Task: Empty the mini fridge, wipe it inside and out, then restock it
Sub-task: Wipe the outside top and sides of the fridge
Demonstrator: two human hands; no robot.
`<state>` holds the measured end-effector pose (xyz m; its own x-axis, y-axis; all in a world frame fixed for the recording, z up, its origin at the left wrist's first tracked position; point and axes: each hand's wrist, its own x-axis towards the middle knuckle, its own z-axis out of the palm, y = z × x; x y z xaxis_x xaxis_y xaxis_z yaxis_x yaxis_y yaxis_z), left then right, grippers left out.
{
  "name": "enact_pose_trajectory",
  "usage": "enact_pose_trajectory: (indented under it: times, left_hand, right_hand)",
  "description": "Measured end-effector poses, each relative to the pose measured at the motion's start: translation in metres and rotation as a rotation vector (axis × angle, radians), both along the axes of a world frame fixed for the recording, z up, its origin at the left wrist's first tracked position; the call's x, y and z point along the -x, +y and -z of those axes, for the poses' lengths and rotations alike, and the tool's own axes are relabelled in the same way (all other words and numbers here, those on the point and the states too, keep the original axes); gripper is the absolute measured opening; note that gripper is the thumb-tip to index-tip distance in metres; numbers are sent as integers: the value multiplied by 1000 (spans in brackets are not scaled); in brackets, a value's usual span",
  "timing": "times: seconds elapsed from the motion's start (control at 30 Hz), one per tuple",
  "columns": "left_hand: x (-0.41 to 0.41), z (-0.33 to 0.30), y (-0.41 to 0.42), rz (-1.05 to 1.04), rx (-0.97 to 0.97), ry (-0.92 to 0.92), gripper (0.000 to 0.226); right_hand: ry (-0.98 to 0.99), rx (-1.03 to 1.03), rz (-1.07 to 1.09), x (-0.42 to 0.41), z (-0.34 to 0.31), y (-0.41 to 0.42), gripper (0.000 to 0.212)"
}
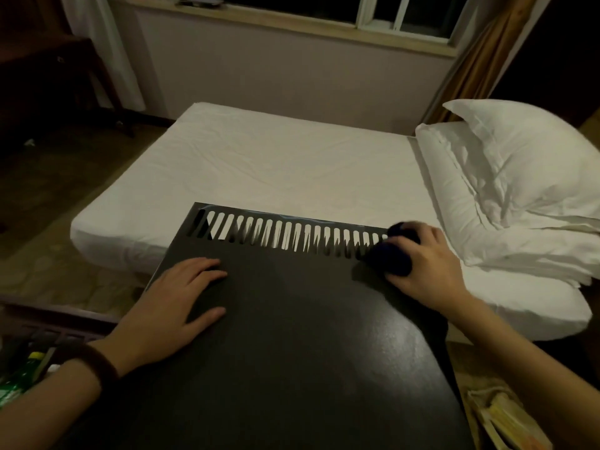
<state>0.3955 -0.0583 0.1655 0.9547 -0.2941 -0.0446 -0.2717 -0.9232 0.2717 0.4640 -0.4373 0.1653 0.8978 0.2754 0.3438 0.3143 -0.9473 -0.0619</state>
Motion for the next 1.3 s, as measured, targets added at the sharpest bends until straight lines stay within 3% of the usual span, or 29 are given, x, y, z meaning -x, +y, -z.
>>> enact_pose_trajectory:
  times: [0.17,0.3,0.4,0.5,0.63,0.7,0.83,0.93,1.0,1.17,1.23,1.3]
  left_hand:
    - [-1,0,-1,-20,1,6,84]
    - [0,-1,-2,-29,20,11,81]
    - [2,-3,-3,-26,27,27,66]
    - [2,-1,0,-19,30,31,59]
    - [1,-1,-1,-19,34,25,61]
    - [0,-1,-2,-19,28,17,62]
    - [0,-1,-2,-31,17,0,66]
    - [1,-2,-3,-47,15,19,58]
    - [0,-2,-2,-30,28,24,57]
    - [-1,-2,-1,-17,18,15,56]
    - [0,-3,-3,-16,25,4,55]
    - [0,-2,-3,-29,19,-7,56]
  right_hand:
    - [63,-27,170,-74,-5,34,41]
    - [22,-28,-96,-51,-1,102,44]
    - [45,-66,-301,-28,-3,155,46]
    - [88,-12,-453,-29,-3,147,50]
    - [69,-114,-46,-70,-3,107,44]
    - [63,-144,58,-77,-3,120,44]
    - [21,-109,-234,-43,2,202,46]
    - [33,-99,-392,-33,2,220,45]
    - [38,-58,-365,-48,2,202,47]
    - [17,-73,-65,-83,2,198,38]
    - [42,-72,-83,-70,-3,208,40]
    - [50,-74,-252,-43,-1,208,41]
